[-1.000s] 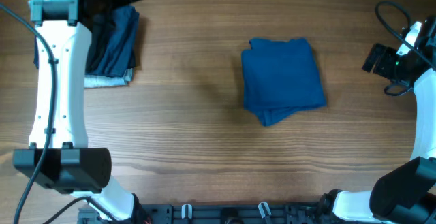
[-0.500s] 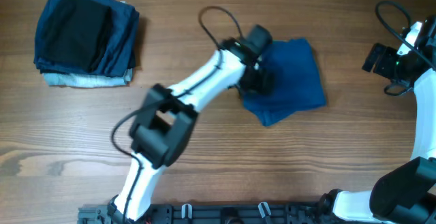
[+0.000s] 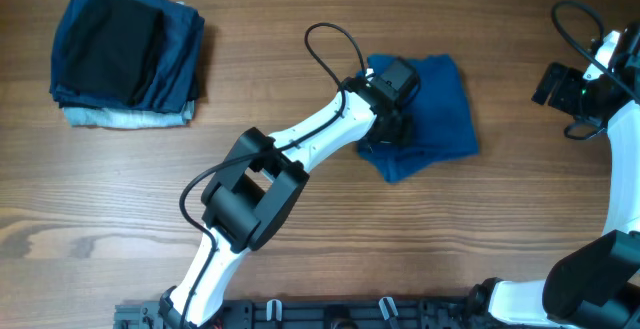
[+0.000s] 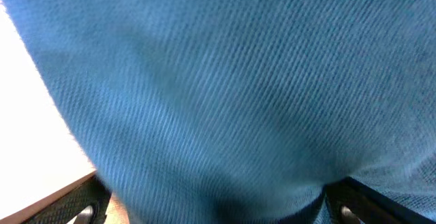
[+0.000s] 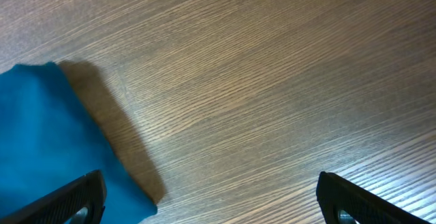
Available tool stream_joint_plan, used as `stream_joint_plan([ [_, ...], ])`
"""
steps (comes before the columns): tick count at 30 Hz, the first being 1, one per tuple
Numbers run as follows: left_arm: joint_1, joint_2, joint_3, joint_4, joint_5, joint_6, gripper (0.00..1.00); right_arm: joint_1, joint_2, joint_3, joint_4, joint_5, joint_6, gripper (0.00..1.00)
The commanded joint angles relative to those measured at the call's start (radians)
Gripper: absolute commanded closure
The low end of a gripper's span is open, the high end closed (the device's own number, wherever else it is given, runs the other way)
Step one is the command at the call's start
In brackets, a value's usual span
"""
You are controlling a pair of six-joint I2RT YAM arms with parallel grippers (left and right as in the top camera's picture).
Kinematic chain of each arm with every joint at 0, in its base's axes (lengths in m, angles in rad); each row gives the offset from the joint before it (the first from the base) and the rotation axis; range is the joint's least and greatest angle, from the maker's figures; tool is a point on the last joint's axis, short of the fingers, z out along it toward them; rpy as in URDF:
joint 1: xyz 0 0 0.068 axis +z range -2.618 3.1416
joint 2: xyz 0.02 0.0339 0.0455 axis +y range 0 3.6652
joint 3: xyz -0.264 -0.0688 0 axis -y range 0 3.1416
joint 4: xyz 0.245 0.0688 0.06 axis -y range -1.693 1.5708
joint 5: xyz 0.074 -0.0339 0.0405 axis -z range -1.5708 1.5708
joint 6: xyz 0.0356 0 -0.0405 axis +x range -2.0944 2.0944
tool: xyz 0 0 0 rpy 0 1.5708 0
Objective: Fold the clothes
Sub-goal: 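Reach the left gripper to the folded blue shirt and grasp it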
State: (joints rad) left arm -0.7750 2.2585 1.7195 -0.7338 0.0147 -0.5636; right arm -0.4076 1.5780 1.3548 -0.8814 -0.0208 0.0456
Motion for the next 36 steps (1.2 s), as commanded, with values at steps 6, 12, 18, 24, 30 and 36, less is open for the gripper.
stream_joint_plan([
  [6,0.006,0.029,-0.184,0.106,-0.072,-0.055,0.37,0.002,-0.013,0.005,0.006,0.014,0.014,0.01],
  [12,0.012,0.029,-0.184,0.118,-0.073,-0.045,0.67,0.002,-0.013,0.005,0.006,0.014,0.014,0.01],
  [18,0.06,-0.05,-0.104,0.083,-0.133,0.04,0.0,0.002,-0.013,0.005,0.006,0.014,0.014,0.01],
  [24,0.088,-0.066,-0.088,0.139,-0.102,0.032,0.0,0.002,-0.013,0.005,0.006,0.014,0.013,0.0],
  [30,0.095,-0.126,-0.087,0.152,-0.048,0.081,0.0,0.002,-0.013,0.005,0.006,0.014,0.014,0.01],
  [36,0.091,-0.079,-0.087,0.16,-0.013,0.088,0.0,0.002,-0.013,0.005,0.006,0.014,0.014,0.01],
])
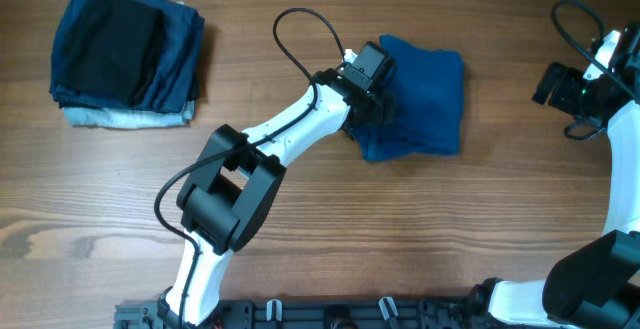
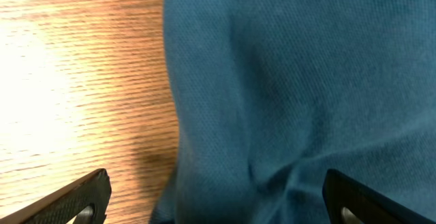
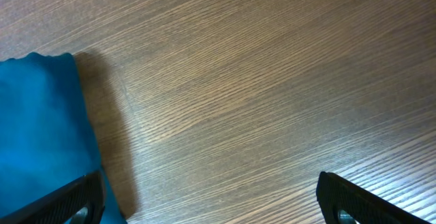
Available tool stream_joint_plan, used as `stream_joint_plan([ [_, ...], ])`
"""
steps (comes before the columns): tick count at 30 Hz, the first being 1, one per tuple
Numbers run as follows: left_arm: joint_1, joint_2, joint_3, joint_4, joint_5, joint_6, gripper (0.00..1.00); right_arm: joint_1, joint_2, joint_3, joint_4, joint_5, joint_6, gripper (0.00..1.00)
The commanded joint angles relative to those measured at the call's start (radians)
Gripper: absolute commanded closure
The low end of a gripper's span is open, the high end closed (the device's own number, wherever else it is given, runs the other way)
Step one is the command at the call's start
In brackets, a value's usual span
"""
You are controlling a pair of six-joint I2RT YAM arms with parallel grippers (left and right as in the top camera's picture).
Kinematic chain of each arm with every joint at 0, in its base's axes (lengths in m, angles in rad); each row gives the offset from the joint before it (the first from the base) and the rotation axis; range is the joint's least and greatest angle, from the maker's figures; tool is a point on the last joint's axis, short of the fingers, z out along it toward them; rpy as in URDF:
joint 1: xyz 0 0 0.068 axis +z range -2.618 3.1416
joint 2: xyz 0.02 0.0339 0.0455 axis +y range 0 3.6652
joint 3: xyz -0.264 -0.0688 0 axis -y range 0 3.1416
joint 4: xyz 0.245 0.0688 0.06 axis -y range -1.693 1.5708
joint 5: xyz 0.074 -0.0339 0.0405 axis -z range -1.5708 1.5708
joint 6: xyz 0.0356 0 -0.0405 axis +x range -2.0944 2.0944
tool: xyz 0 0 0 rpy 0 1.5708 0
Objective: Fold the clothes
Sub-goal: 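Reach the left gripper to the folded blue shirt and grasp it, then lift the folded shirt with the left gripper and carry it leftward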
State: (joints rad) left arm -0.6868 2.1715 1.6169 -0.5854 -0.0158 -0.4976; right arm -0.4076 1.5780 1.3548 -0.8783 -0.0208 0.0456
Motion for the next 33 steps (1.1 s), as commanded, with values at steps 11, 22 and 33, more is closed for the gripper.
stream_joint_plan([
  [11,0.018,0.006,0.048,0.15,-0.004,0.049,0.0,0.002,-0.013,0.005,0.003,0.014,0.014,0.01],
  [22,-0.023,0.193,0.047,0.103,-0.004,0.049,0.06,0.002,-0.013,0.005,0.003,0.014,0.014,0.01],
  [33,-0.056,0.193,0.048,-0.216,0.04,0.045,0.27,0.002,-0.013,0.005,0.003,0.014,0.014,0.0],
])
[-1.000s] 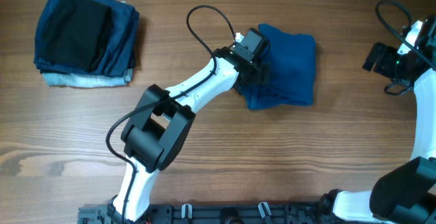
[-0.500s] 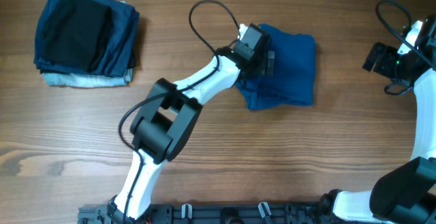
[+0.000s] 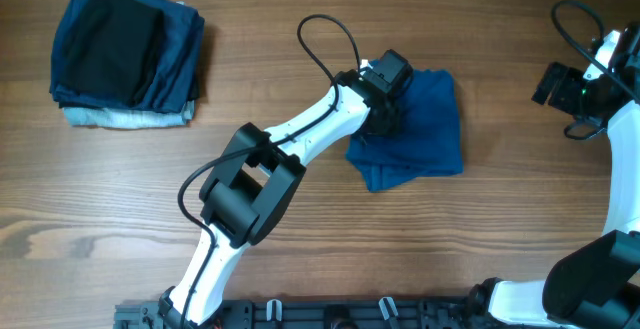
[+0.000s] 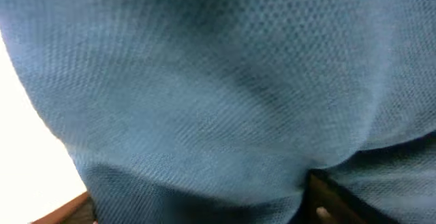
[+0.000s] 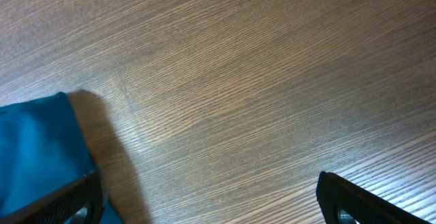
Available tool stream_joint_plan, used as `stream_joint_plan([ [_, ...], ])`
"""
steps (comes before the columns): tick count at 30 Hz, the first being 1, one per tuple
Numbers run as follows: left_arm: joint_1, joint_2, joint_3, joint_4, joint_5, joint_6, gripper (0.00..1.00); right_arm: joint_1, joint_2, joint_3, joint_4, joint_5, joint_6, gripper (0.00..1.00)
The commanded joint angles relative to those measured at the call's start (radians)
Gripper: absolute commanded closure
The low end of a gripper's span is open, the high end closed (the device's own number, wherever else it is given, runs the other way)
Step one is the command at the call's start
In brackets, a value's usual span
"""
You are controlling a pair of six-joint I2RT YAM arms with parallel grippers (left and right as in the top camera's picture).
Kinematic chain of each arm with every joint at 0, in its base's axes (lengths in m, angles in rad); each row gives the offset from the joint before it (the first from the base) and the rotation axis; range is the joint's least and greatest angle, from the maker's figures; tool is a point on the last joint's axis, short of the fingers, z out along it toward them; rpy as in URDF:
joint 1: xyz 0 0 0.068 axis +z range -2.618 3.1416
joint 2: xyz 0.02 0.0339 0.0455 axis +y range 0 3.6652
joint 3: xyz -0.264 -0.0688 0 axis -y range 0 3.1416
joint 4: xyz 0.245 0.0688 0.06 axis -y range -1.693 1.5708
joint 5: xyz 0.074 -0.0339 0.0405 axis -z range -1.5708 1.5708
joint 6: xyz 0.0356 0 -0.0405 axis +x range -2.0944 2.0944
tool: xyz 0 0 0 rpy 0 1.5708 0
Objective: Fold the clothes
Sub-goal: 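Lift the folded shirt with the left gripper and carry it leftward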
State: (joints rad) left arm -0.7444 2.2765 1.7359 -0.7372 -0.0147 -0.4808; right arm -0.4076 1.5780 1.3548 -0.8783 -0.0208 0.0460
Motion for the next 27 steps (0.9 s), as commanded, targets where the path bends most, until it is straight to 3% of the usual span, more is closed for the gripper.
stream_joint_plan([
  [1,0.015,0.088,-0.071,-0.064,0.041,0.029,0.28,0.002,-0.013,0.005,0.003,0.014,0.013,0.0],
  [2,0.024,0.088,-0.071,-0.064,0.046,0.028,0.33,0.002,-0.013,0.005,0.003,0.014,0.013,0.0],
  [3,0.031,0.088,-0.071,-0.064,0.052,0.029,0.44,0.002,-0.013,0.005,0.003,0.014,0.013,0.0],
  [4,0.036,0.088,-0.071,-0.064,0.052,0.029,0.61,0.002,-0.013,0.005,0.003,0.014,0.013,0.01],
  [5,0.036,0.088,-0.071,-0.064,0.051,0.029,0.85,0.002,-0.013,0.005,0.003,0.014,0.013,0.0],
  [6,0.036,0.088,-0.071,-0.064,0.051,0.029,0.96,0.002,-0.013,0.005,0.003,0.014,0.014,0.01],
  [19,0.081,-0.192,-0.011,-0.11,-0.048,0.115,0.96,0.002,-0.013,0.005,0.003,0.014,0.013,0.01],
  [27,0.119,-0.211,-0.016,-0.158,-0.066,0.107,0.95,0.002,-0.013,0.005,0.003,0.014,0.014,0.01],
])
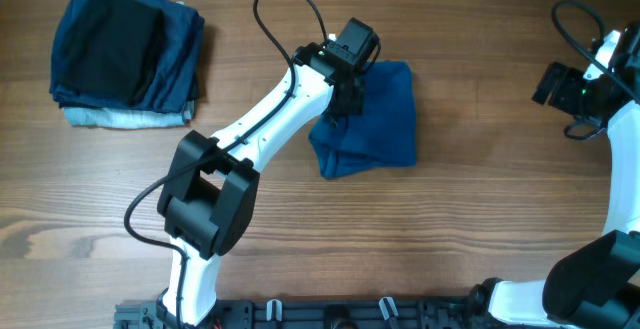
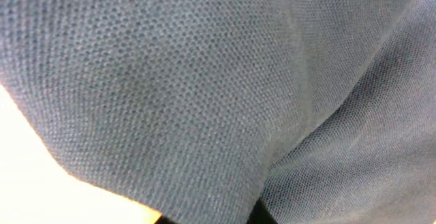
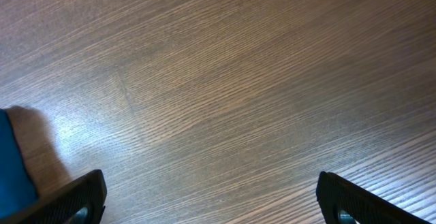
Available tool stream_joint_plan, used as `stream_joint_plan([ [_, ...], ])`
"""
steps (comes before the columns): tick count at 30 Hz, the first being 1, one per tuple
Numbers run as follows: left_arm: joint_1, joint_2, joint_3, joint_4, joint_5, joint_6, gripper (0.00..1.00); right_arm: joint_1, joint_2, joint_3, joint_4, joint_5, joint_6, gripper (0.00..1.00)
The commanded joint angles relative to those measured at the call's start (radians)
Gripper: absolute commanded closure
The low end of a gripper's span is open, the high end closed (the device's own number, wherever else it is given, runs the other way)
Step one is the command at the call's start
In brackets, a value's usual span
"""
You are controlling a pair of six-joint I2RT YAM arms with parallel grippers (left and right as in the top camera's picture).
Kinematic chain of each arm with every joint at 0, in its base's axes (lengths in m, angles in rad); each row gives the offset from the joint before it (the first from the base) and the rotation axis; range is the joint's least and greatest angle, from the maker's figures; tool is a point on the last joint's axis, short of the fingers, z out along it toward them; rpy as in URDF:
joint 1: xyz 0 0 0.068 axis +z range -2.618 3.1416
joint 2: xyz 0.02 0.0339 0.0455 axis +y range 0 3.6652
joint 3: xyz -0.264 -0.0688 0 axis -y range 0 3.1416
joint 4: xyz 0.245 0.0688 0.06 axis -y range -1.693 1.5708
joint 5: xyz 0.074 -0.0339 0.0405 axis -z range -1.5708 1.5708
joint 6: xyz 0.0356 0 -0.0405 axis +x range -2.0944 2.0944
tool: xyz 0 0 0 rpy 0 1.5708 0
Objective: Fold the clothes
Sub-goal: 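Lift the folded shirt with the left gripper and carry it leftward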
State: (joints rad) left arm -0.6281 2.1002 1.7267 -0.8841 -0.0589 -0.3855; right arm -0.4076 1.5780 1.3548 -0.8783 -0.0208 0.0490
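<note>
A folded blue cloth (image 1: pixel 375 119) lies on the wooden table (image 1: pixel 480 219), a little above centre. My left gripper (image 1: pixel 345 81) is down on its left upper edge. The left wrist view is filled with the cloth's blue knit (image 2: pixel 204 81), and the left gripper (image 2: pixel 211 217) shows only as dark tips close together under a fold, shut on the fabric. My right gripper (image 3: pixel 211 203) hangs open over bare wood at the far right (image 1: pixel 550 84), with a sliver of the blue cloth (image 3: pixel 8 180) at that view's left edge.
A stack of folded clothes (image 1: pixel 125 54), dark blue and black on top with pale blue beneath, sits at the back left. The left arm (image 1: pixel 260 129) stretches diagonally across the table's middle. A cable loop (image 1: pixel 285 14) rises behind the left wrist.
The left gripper and the blue cloth have both shifted left and slightly back. In the right wrist view the cloth has nearly gone from the left edge. The right arm has not moved.
First the left gripper was open, low over the cloth's left side. Then it stood open at the cloth's left edge, the cloth squarer. Later it pressed into the cloth with jaws closer. Now it is shut on the fabric, and the cloth lies further left.
</note>
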Motion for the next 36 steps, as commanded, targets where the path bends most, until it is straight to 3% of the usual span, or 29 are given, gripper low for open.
stream_joint_plan([
  [1,0.004,-0.035,-0.006,-0.012,-0.021,0.012,0.96,0.002,-0.013,0.005,0.003,0.014,0.01,0.01],
  [8,0.058,-0.029,-0.01,-0.024,-0.025,0.012,0.96,0.002,-0.013,0.005,0.003,0.014,0.01,0.0],
  [15,0.069,0.13,-0.074,-0.011,-0.026,0.004,0.91,0.002,-0.013,0.005,0.003,0.014,0.011,0.0],
  [16,0.076,0.137,-0.074,-0.011,-0.026,0.005,0.84,0.002,-0.013,0.005,0.003,0.014,0.011,0.0],
  [17,0.092,0.132,-0.071,-0.015,-0.026,0.006,0.44,0.002,-0.013,0.005,0.003,0.014,0.01,0.01],
  [20,0.128,0.102,-0.051,-0.06,-0.02,0.012,0.21,0.002,-0.013,0.005,0.003,0.014,0.01,0.01],
  [23,0.138,0.09,-0.051,-0.102,0.0,0.012,0.14,0.002,-0.013,0.005,0.003,0.014,0.01,0.0],
  [27,0.136,0.092,-0.084,-0.109,0.217,0.012,0.14,0.002,-0.013,0.005,0.003,0.014,0.01,0.01],
  [29,0.137,0.091,-0.087,-0.114,0.226,0.012,0.15,0.002,-0.013,0.005,0.003,0.014,0.01,0.0],
  [32,0.148,0.042,-0.082,-0.113,0.226,-0.015,0.04,0.002,-0.013,0.005,0.003,0.014,0.011,0.01],
  [36,0.173,-0.065,-0.082,-0.116,0.222,-0.041,0.02,0.002,-0.013,0.005,0.003,0.014,0.011,0.0],
])
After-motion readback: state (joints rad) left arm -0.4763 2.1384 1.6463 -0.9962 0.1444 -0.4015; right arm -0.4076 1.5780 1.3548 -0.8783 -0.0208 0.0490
